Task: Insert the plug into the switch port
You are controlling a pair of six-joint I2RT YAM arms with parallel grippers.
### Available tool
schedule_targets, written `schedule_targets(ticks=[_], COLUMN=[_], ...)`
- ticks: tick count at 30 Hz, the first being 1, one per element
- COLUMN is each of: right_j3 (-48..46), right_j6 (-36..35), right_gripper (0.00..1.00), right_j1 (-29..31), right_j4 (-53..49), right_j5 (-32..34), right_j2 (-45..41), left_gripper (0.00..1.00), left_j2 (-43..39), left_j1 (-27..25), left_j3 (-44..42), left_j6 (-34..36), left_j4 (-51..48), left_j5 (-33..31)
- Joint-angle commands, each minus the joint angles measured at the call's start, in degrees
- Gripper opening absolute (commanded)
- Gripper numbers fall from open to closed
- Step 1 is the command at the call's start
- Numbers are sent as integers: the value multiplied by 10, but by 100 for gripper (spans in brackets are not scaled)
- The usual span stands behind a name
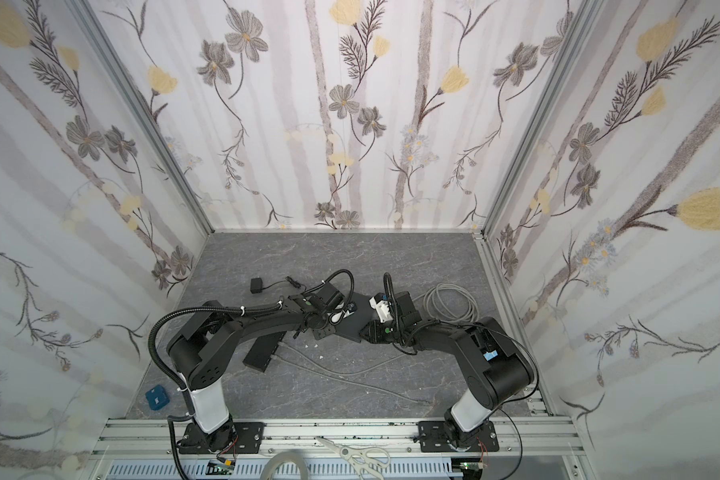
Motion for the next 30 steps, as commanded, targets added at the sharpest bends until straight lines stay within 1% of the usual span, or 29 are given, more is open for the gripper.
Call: schedule_targets(ticks=[1,4,7,9,12,14,16,18,19,22,24,28,30], right_j3=[-3,-5,-3,-1,1,2,1,1,1,-2,-2,-7,-8], right_j6=[-19,-32,-41,-42,-42,-42,-43,-42,-42,-41,-45,-43,-42], right_gripper=[34,34,35,35,35,36,36,36,36,36,36,36,36], right_j1=[-9,-22,-34,-37,-39,-40,-41,-43,-44,-50,-56,-64,-64], right_j4=[27,21,19,17,19,20,25,32,36,48,50,59,61], right_j5=[-18,-11,1,3,2,3,0,-3,-6,-17,-24,-37,-41], right_j2=[-7,-11,-12,-13,-18,-19,-17,-11,-8,2,8,11,7], left_gripper=[41,42,46,46,45,44,37,24,21,20,22,18,18], left_j2=[-34,-75,-115,-120,-86,-56,-18,21,40,73,87,108,101], left_j1=[2,2,6,14,30,47,62,70,72,73,74,74,74], left_j3=[11,10,7,17,46,66,98,139,160,186,209,227,217], left_j6=[-12,-23,-38,-40,-35,-45,-66,-86,-96,-101,-110,-109,-105], left_j4=[-41,-60,-56,-57,-67,-65,-71,-90,-101,-113,-111,-134,-137], left_j5=[13,22,31,39,39,47,48,43,38,26,21,25,21])
